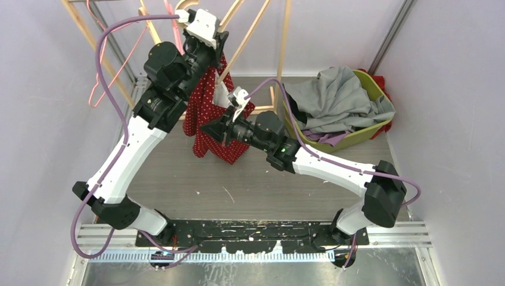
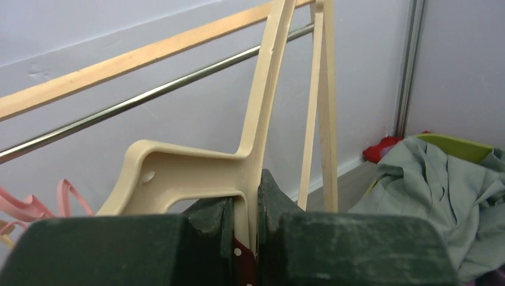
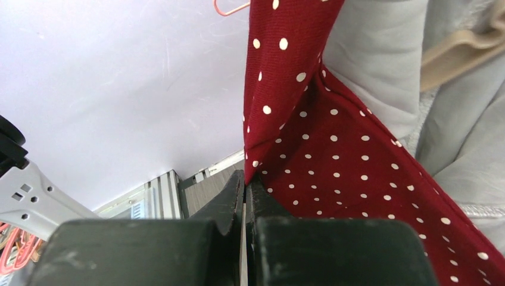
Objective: Remove the skirt from the hanger
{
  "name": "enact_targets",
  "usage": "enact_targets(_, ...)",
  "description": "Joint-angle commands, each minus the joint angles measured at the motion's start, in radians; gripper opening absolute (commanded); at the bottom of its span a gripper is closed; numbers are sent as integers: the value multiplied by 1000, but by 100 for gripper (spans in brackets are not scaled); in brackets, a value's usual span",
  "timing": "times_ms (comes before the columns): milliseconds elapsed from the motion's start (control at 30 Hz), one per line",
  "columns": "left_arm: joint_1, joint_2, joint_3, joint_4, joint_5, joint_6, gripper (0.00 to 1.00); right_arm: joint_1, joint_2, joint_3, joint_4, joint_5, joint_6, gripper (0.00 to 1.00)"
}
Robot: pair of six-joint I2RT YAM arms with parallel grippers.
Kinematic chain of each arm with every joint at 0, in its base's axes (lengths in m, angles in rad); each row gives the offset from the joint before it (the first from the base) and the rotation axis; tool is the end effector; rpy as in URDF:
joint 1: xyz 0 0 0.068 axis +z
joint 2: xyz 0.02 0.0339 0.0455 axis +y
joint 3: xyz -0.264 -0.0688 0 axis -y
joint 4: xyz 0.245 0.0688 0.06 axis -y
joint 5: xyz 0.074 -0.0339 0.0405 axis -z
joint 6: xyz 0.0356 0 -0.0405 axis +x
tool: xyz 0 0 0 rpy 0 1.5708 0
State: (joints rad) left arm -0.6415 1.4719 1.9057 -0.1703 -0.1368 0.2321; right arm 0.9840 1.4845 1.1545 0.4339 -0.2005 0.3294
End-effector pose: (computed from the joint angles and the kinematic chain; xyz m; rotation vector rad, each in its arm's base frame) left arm 0.2405 -0.1735 0.5621 0.4477 1.2357 -0.2596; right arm 0.1916 0.3010 0.3652 -0.6751 1.4397 1.1965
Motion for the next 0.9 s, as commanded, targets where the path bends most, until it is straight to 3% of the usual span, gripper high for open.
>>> enact_targets(0,8,-108,29,674,-12,-25,0,58,102,-78,-302,-197,14,1)
enact_targets(333,8,-132,119,634,23,-32,0,57,196,-104,-294,-215,-9,1)
enact_targets(867,8,-231,-33,815,56,-78,0,58,200,-93,-325,-203,-28,1)
